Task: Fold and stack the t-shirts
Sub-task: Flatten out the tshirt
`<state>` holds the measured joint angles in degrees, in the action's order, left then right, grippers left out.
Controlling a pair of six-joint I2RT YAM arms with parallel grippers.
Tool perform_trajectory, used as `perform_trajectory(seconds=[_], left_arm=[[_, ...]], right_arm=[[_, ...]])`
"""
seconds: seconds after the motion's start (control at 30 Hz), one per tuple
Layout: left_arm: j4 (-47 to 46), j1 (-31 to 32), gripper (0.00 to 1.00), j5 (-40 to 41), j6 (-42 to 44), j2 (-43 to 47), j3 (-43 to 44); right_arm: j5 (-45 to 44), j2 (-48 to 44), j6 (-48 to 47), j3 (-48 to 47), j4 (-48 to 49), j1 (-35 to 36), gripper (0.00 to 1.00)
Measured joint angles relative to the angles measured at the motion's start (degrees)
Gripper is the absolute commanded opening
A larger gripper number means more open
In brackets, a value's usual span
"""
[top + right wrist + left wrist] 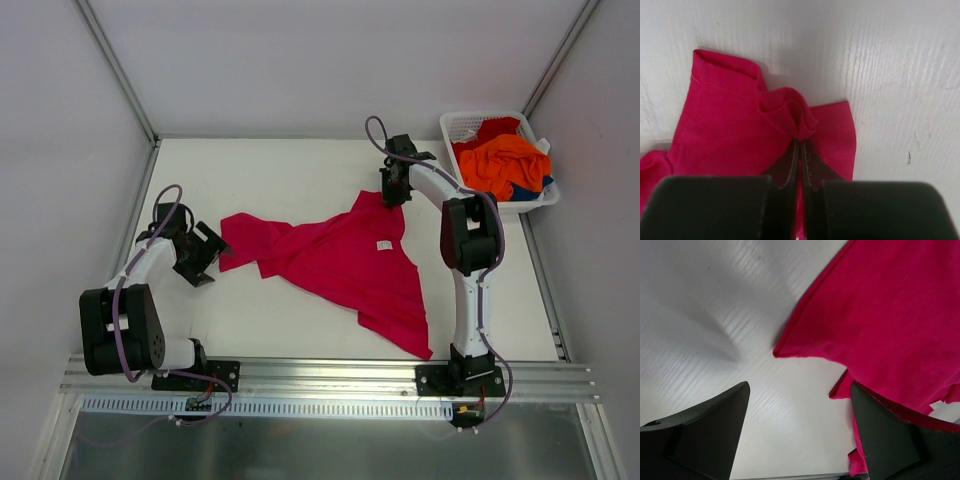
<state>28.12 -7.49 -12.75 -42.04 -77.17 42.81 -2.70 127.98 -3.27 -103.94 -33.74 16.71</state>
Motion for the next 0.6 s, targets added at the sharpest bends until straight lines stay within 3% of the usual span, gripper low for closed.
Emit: perform_trajectory(seconds=[0.13, 0.33, 0.6], left_arm=[[-4.11, -0.02, 0.74, 0.94, -2.69, -2.82, 0.74], [-6.58, -0.02, 0.72, 2.19, -6.58, -7.48, 1.18], [-8.44, -0.13, 0.56, 3.61, -8.52, -6.10, -1.31]], right_arm=[[0.13, 0.00, 0.00, 1.11, 0.28, 0.07, 0.01], [0.13, -0.28, 0.02, 1.44, 0.57, 0.07, 0.01], [0.13, -0.31, 0.02, 1.44, 0.57, 0.04, 0.01]])
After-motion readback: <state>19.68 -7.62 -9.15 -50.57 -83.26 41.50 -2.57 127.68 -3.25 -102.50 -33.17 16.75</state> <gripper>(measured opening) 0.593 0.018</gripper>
